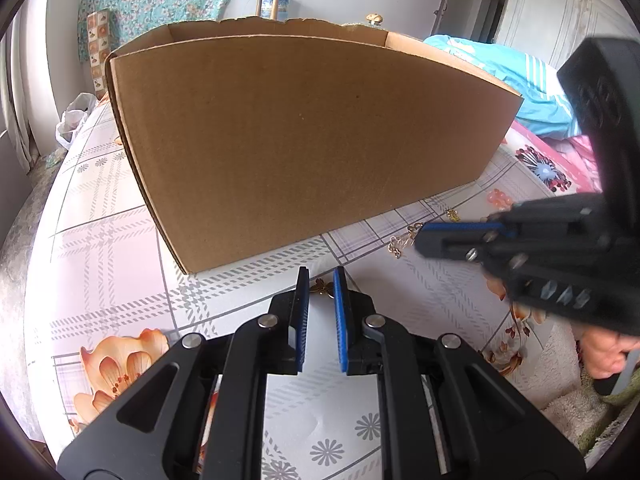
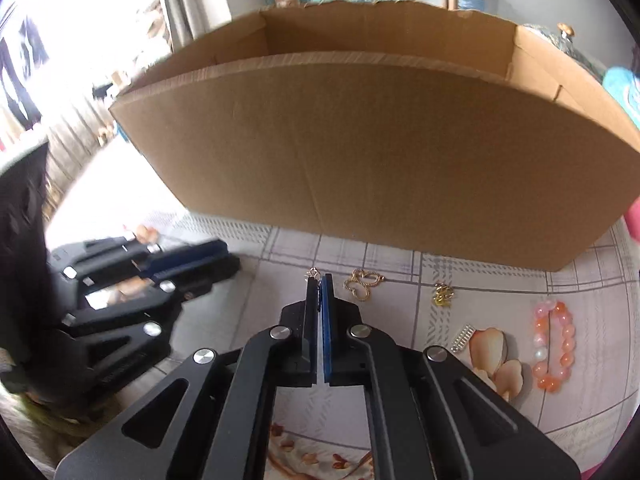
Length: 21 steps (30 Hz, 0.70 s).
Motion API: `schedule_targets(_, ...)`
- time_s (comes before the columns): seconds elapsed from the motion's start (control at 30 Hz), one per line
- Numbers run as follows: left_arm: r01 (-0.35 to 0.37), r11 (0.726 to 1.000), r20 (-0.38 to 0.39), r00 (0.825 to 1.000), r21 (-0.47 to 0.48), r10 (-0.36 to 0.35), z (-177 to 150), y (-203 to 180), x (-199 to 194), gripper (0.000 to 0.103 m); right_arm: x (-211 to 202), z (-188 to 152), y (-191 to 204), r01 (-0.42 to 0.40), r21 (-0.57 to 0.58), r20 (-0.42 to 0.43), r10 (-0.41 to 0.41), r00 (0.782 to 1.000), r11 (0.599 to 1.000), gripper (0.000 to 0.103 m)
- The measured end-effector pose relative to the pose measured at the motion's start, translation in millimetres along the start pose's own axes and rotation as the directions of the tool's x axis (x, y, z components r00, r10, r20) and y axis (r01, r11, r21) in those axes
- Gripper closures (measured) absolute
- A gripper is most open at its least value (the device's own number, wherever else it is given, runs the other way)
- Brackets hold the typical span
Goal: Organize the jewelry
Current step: 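Lift the gold chain charm with the right tool and carry it over the box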
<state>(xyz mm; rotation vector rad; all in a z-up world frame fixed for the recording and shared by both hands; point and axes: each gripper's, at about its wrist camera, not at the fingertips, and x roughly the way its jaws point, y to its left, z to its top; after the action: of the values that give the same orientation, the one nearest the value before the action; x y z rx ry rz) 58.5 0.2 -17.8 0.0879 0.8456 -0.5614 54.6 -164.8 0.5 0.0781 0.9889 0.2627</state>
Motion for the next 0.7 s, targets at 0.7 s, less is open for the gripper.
schedule_targets(0.7, 0.040, 0.999, 0.075, 0.996, 0.037, -0.042, 5, -13, -33, 0.092, -83, 26, -20, -0.145, 0.027, 0.217, 0.136, 0.967, 0.989, 0.101)
